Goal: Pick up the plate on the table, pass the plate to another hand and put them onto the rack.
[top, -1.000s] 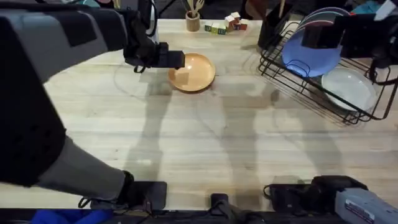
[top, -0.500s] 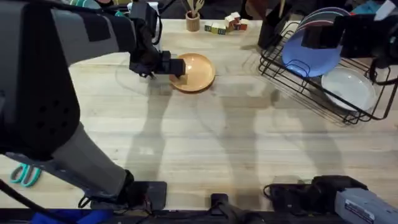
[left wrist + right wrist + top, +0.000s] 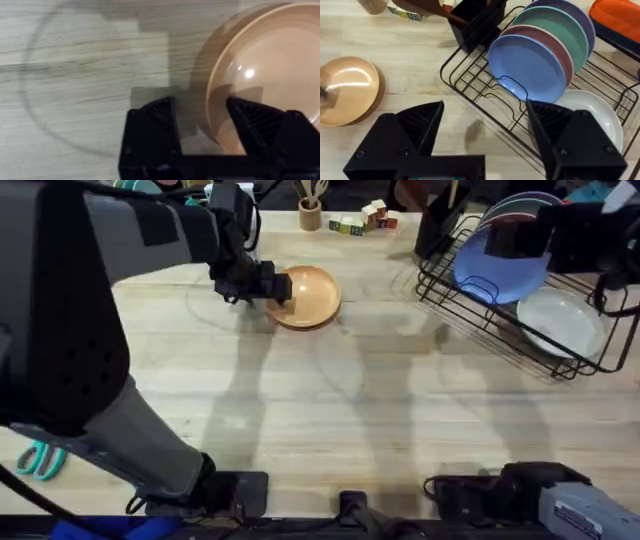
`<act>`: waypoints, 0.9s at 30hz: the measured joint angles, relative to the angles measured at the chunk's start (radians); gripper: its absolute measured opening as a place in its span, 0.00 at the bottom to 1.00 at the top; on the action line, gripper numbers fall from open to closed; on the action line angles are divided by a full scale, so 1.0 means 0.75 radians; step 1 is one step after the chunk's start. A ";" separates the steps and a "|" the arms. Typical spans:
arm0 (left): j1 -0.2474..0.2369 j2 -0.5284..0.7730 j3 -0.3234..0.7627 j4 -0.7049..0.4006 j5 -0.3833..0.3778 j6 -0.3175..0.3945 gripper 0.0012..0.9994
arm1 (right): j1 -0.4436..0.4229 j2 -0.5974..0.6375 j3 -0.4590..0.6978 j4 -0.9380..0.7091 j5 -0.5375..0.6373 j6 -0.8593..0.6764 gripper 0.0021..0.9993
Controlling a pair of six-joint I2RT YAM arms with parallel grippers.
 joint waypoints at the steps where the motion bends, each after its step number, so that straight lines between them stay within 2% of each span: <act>1: -0.001 0.000 0.000 0.000 0.004 0.000 0.63 | 0.000 0.000 0.000 0.000 0.000 0.000 1.00; 6: -0.001 0.000 0.000 0.001 0.019 -0.005 0.46 | 0.000 0.000 0.000 0.000 0.000 0.000 1.00; 8: -0.001 0.000 0.001 0.003 0.023 -0.005 0.36 | 0.000 0.000 0.000 0.000 0.000 0.000 1.00; 16: 0.003 0.000 0.015 0.005 0.030 -0.015 0.06 | 0.000 0.000 0.000 0.000 0.000 0.000 1.00; 22: 0.003 0.000 0.037 -0.013 0.034 -0.016 0.04 | 0.000 0.000 0.000 0.000 0.000 0.000 1.00; 27: 0.003 0.002 0.131 -0.100 0.037 -0.015 0.04 | 0.000 0.000 0.000 0.000 0.000 0.000 1.00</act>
